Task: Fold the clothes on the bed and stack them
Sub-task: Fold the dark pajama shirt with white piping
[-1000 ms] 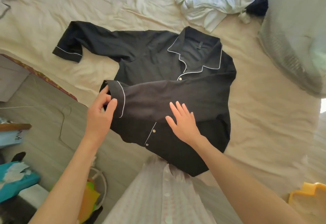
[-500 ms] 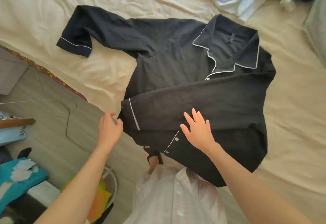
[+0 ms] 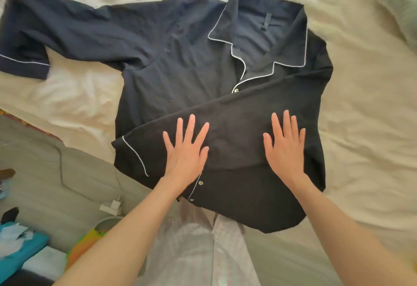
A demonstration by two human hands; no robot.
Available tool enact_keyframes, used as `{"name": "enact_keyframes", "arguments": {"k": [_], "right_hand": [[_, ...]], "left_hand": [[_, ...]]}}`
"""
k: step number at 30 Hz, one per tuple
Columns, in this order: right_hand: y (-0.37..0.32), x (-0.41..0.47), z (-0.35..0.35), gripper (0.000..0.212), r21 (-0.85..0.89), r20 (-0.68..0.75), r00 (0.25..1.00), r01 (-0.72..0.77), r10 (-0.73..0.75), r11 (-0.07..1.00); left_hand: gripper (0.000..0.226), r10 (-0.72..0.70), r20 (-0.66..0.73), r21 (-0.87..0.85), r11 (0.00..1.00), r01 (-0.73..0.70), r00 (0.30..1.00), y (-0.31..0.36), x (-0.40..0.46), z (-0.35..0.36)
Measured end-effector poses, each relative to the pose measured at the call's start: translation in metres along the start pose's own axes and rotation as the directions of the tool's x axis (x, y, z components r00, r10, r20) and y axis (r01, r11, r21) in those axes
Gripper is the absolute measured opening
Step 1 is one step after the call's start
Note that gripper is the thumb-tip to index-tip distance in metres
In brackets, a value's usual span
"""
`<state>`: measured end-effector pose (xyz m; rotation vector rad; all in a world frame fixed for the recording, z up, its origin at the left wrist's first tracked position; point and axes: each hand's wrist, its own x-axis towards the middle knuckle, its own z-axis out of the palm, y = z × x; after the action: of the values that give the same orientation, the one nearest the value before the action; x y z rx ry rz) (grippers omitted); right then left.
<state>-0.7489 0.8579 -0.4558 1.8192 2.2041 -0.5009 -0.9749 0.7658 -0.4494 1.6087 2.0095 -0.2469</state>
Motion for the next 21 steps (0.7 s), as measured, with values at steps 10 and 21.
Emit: {"name": "enact_keyframes", "arguments": {"k": [10, 21], "right_hand": [[0.033, 0.023, 0.01, 0.059, -0.016, 0.048, 0.996, -0.079, 0.079, 0.997], [-0.151, 0.04, 0.001, 0.059, 0.084, 0.064, 0.99, 0.121, -0.127, 0.989]], "left_hand": [[0.054, -0.035, 0.059, -0.025, 0.999, 0.037, 0.998, -0.008, 0.02, -0.006], [0.031, -0.645, -0.162, -0.747, 0.574, 0.334, 0.747, -0.137, 0.035, -0.084]]}}
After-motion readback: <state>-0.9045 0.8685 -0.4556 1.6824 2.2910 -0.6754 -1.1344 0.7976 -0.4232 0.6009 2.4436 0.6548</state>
